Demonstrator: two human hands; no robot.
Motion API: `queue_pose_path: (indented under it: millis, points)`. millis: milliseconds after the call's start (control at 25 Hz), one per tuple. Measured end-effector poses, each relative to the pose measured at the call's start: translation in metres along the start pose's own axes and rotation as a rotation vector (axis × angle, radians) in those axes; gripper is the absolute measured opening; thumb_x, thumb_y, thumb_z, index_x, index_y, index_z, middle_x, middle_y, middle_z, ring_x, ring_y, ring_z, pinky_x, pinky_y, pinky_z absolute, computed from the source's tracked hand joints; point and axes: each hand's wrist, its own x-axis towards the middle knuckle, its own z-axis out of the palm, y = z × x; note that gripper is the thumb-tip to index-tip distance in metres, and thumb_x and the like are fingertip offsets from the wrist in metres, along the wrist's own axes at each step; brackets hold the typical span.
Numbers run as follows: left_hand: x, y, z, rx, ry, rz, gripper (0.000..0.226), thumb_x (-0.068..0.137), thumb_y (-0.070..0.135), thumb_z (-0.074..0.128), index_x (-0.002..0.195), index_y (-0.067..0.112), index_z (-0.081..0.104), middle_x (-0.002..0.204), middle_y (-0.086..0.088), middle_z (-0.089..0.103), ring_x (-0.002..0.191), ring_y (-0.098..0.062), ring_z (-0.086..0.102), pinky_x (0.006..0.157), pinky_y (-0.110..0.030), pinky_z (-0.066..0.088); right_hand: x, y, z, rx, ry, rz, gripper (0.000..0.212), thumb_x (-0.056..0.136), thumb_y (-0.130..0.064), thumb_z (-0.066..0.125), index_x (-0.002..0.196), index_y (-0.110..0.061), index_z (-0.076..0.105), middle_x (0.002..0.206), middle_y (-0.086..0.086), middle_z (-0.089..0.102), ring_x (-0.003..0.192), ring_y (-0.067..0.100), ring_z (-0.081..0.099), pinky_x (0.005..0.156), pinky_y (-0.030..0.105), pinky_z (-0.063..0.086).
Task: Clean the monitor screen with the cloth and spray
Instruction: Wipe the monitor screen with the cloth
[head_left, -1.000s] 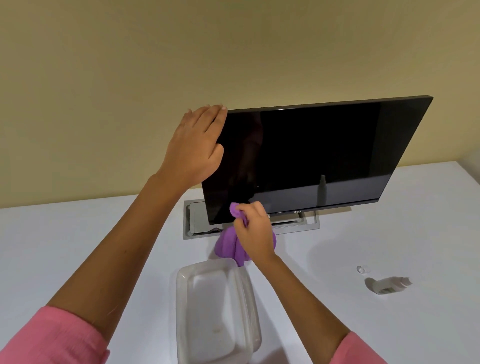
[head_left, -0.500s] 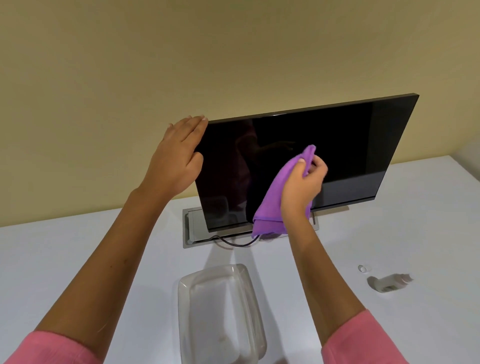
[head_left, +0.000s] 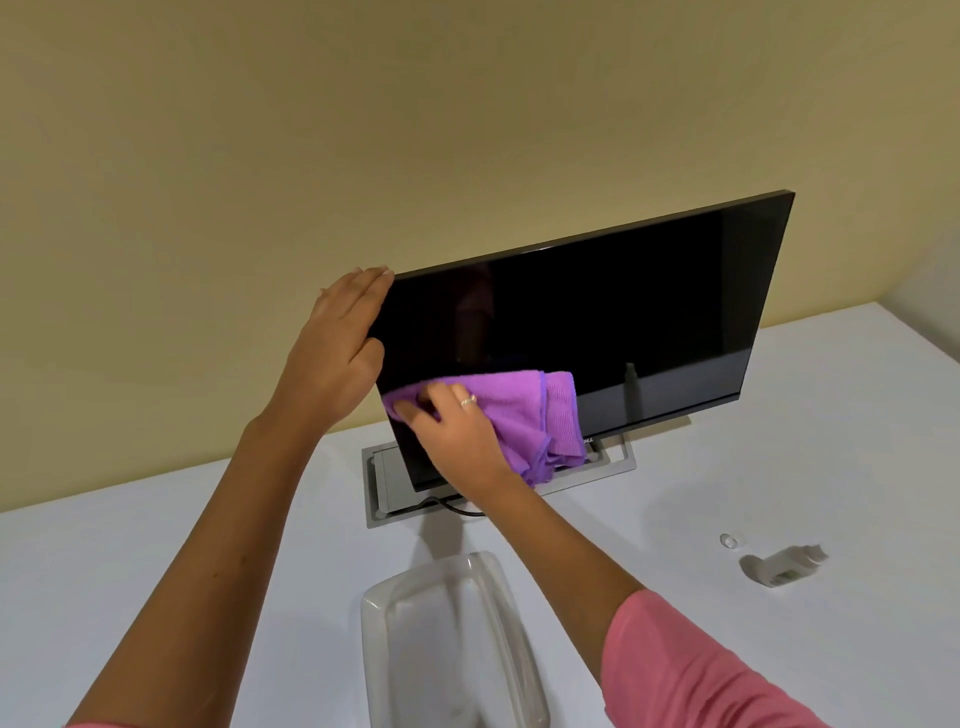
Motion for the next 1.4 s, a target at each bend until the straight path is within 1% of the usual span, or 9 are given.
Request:
queue_pose_path:
  millis: [160,240,320,440,560,720,960,1200,1400]
  points:
    - [0.0,0.0,0.001,-0.006,0.012,0.01,0.072,0.073,0.006,0.032,0.145,0.01,0.035,0.153,-0.008,0.034,0.143,-0.026,0.021,0.118,-0.049,0.016,-0.055,0.03,0.006,-0.132,-0.287,-0.128,0.057,0.061,-0.001,0.08,0.112,-0.019,0.063,0.093,0.005,0.058,0.081,0.023,0.055,0.057,0.028,0.048]
    - [0.0,0.001,0.002,0.009,0.017,0.014,0.072,0.073,0.006,0.031,0.145,0.01,0.035,0.152,-0.008,0.034,0.143,-0.025,0.021,0.118,-0.048,0.017,-0.071,0.044,-0.003,-0.138,-0.322,0.004,0.053,0.065,-0.004,0.079,0.109,-0.029,0.063,0.094,-0.002,0.057,0.085,0.017,0.054,0.053,0.026,0.042]
    - [0.0,0.001,0.002,0.025,0.019,0.016,0.073,0.073,0.007,0.031,0.145,0.01,0.034,0.152,-0.008,0.034,0.143,-0.025,0.021,0.118,-0.048,0.017,-0.079,0.063,-0.018,-0.124,-0.21,0.208,0.028,0.081,-0.023,0.07,0.095,-0.045,0.061,0.091,-0.018,0.053,0.085,-0.002,0.05,0.063,0.026,0.044]
    - [-0.001,0.002,0.003,0.024,0.03,0.017,0.073,0.072,0.006,0.031,0.145,0.008,0.033,0.152,-0.009,0.034,0.144,-0.025,0.019,0.117,-0.05,0.018,-0.08,0.092,-0.044,-0.147,0.051,0.364,0.029,0.073,-0.002,0.076,0.095,-0.018,0.066,0.086,0.003,0.06,0.076,0.018,0.059,0.063,0.035,0.055]
    - [-0.002,0.003,0.004,0.025,0.04,0.017,0.073,0.071,0.006,0.032,0.145,0.007,0.033,0.152,-0.011,0.034,0.144,-0.026,0.018,0.118,-0.049,0.016,-0.061,0.114,-0.08,-0.037,0.265,0.608,0.012,0.094,-0.013,0.055,0.104,-0.018,0.058,0.09,-0.004,0.053,0.082,0.005,0.054,0.077,0.035,0.053]
    - [0.002,0.012,0.003,0.092,0.057,-0.017,0.073,0.066,0.006,0.032,0.14,0.006,0.037,0.144,-0.015,0.042,0.14,-0.031,0.026,0.116,-0.056,0.015,-0.011,0.112,-0.113,-0.018,0.496,0.587,0.02,0.095,-0.012,0.051,0.114,-0.011,0.054,0.096,0.002,0.049,0.083,0.017,0.054,0.073,0.032,0.052]
    - [0.018,0.041,0.021,0.374,0.076,-0.073,0.068,0.072,-0.004,0.053,0.139,-0.003,0.039,0.142,-0.023,0.044,0.136,-0.043,0.031,0.111,-0.063,0.016,-0.003,0.085,-0.089,-0.139,0.228,0.26,0.035,0.088,-0.017,0.056,0.123,-0.014,0.055,0.111,0.008,0.052,0.095,0.026,0.051,0.082,0.028,0.041]
    - [0.042,0.079,0.049,0.461,0.019,-0.011,0.075,0.074,0.001,0.055,0.144,0.0,0.03,0.148,-0.02,0.036,0.14,-0.04,0.025,0.111,-0.065,0.015,-0.066,0.113,-0.066,-0.289,-0.095,0.137,0.057,0.044,0.003,0.086,0.094,-0.011,0.065,0.087,0.009,0.062,0.074,0.026,0.06,0.051,0.024,0.048]
    - [0.058,0.102,0.064,0.474,0.017,-0.054,0.069,0.076,0.004,0.052,0.142,0.009,0.035,0.143,-0.012,0.043,0.14,-0.034,0.028,0.1,-0.078,0.009,-0.086,0.17,-0.082,-0.358,-0.219,0.437,0.036,0.089,-0.018,0.065,0.121,-0.011,0.051,0.122,0.01,0.054,0.111,0.025,0.052,0.092,0.031,0.045]
